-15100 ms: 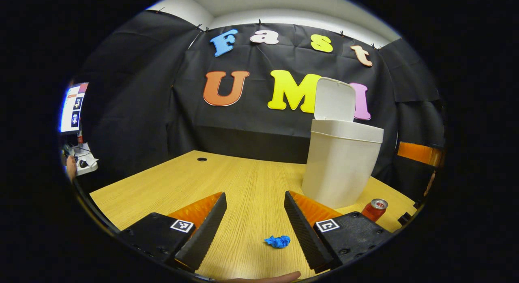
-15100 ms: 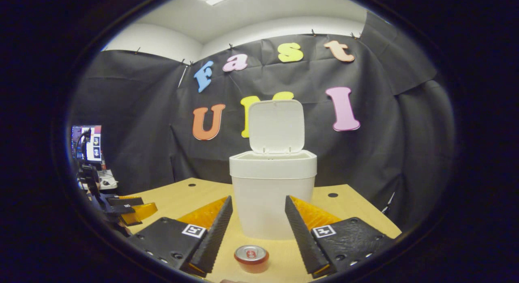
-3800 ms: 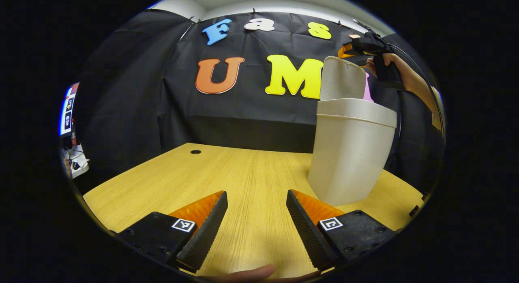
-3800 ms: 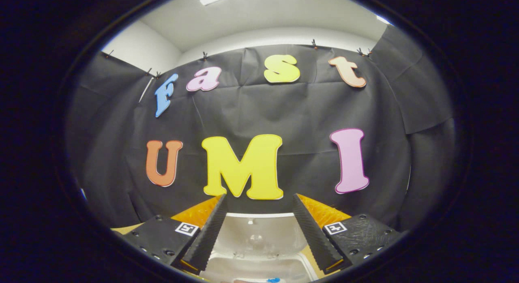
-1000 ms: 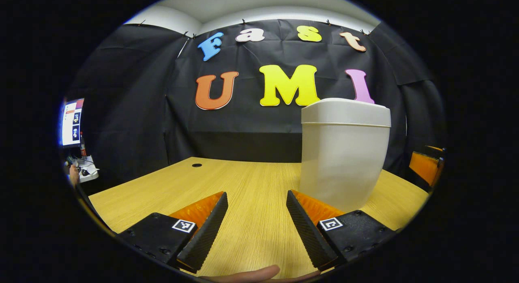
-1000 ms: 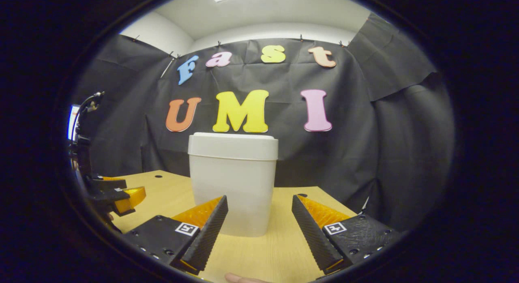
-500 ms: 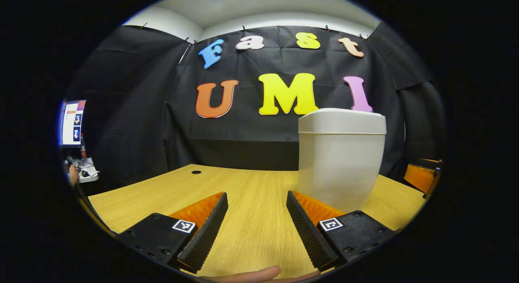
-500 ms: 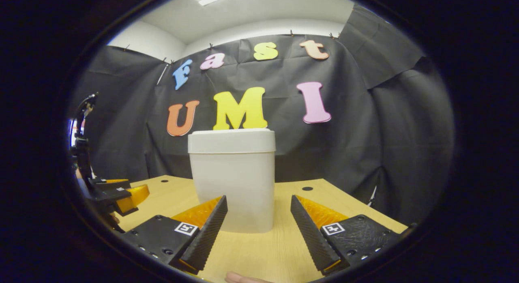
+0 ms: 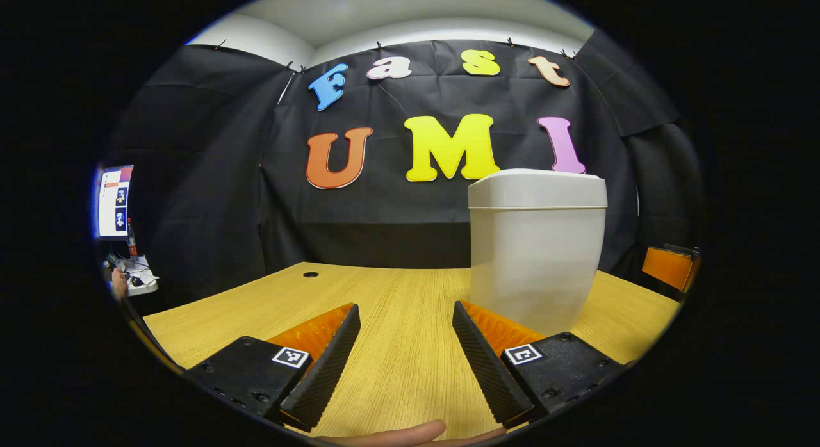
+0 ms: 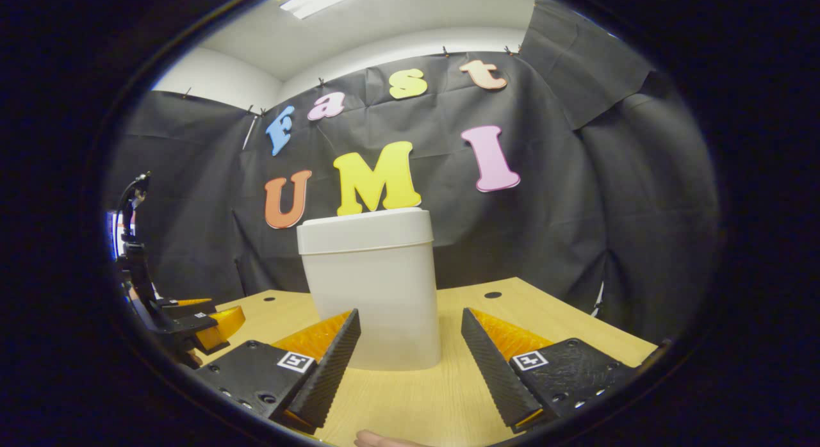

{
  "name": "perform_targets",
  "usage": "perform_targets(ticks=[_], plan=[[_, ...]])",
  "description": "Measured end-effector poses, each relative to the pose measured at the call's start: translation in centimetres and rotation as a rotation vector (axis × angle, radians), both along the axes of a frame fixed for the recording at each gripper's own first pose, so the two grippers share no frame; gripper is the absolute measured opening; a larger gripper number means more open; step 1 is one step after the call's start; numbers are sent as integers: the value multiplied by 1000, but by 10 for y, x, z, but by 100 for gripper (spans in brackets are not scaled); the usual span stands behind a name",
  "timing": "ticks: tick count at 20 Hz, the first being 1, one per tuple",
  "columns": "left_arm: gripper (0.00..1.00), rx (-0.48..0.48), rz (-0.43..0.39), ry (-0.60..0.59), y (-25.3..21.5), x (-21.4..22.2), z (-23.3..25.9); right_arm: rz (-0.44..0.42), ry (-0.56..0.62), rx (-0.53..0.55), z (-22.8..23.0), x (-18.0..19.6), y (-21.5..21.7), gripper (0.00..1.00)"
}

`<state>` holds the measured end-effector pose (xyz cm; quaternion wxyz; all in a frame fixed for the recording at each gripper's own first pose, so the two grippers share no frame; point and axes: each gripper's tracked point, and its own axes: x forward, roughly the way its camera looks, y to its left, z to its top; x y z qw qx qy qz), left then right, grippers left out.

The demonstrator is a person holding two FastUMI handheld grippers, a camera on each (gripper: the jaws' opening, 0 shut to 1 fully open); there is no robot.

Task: Press the lid of the desktop garbage bin to open it, pick up the crumpled paper on the desktop and throw it into the bin, then pick up the pop can on the desktop and drop it into the bin, and finally close the garbage bin lid.

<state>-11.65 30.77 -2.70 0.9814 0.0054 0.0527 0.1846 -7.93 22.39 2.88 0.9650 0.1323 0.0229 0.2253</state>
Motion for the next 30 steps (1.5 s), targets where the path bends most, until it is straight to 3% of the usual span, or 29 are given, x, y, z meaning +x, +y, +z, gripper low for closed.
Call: perform_targets(ticks=[30], plan=[[95, -41, -9, 48, -2, -2, -21, -10, 44, -35, -23, 1, -6, 96]])
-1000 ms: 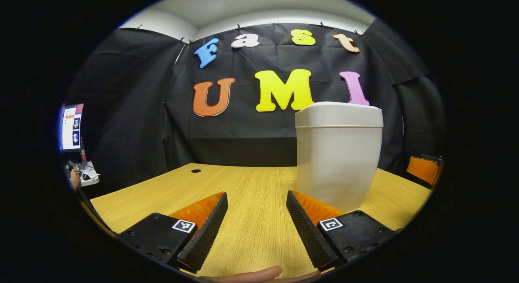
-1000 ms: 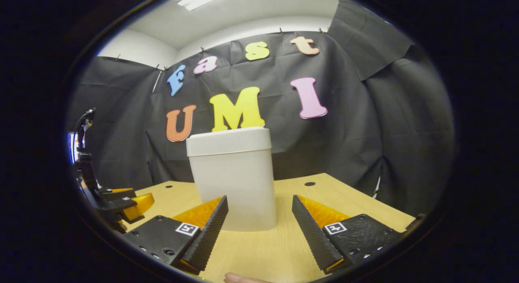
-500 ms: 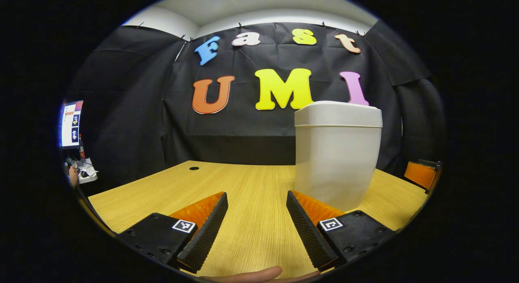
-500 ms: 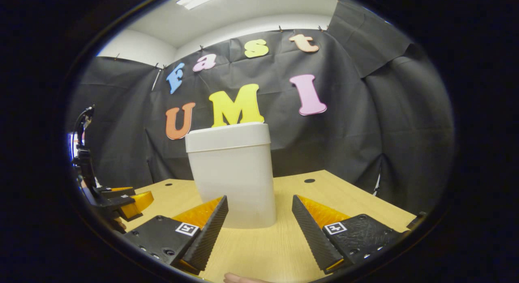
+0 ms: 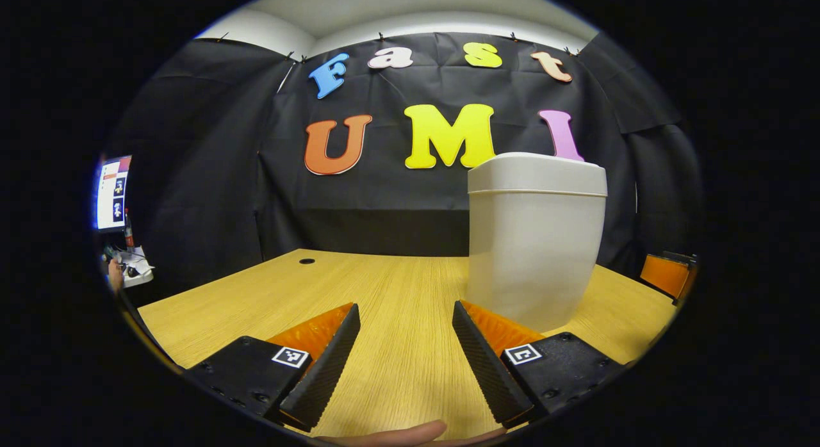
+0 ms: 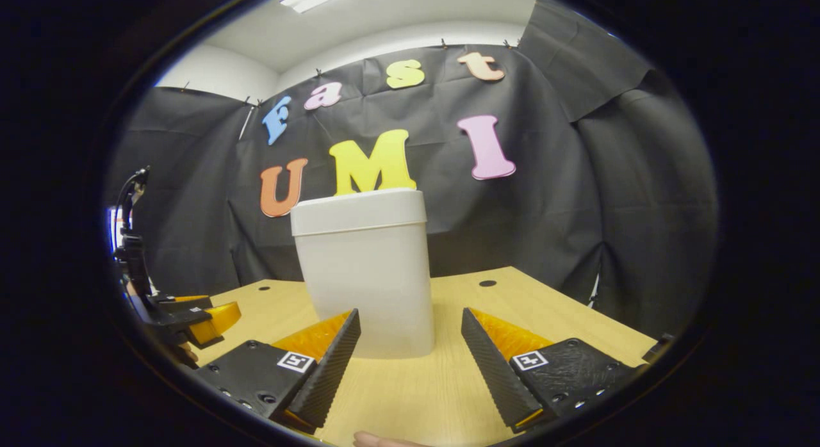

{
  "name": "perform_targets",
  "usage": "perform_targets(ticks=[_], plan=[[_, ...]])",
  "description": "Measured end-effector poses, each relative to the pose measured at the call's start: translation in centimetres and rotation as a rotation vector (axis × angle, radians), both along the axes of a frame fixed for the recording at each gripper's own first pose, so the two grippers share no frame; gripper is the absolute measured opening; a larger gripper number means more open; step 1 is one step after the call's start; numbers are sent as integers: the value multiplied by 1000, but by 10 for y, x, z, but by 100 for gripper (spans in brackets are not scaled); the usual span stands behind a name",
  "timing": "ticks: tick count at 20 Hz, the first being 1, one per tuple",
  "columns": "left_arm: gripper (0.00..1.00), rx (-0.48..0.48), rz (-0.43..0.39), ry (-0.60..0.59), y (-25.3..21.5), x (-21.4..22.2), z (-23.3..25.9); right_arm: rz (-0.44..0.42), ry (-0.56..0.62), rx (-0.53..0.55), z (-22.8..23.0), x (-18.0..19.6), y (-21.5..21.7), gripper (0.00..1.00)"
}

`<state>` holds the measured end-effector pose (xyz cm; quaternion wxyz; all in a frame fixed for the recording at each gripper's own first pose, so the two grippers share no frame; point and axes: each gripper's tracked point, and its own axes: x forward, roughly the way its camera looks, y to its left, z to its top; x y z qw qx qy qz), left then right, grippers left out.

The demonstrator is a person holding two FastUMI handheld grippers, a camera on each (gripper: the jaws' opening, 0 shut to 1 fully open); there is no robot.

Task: Press the lid of the desktop garbage bin to open it, pick up the crumpled paper on the desktop and throw it into the bin, then pick up the pop can on the desktop and drop it into the bin, and finally close the garbage bin lid.

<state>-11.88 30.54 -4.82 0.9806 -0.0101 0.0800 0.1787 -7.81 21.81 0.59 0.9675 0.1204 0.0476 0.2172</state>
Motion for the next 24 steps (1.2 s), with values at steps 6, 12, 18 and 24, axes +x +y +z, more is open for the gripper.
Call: perform_targets(ticks=[6, 12, 18, 24], plan=[[95, 11, 8, -17, 0, -1, 5, -17, -1, 4, 1, 2, -7, 96], [95, 20, 1, -14, -3, 1, 6, -12, 3, 3, 0, 1, -6, 96], [95, 27, -8, -1, -9, 2, 3, -6, 11, 3, -5, 1, -7, 96], [95, 29, -20, 15, -15, 3, 2, -2, 24, 7, -8, 2, -7, 96]])
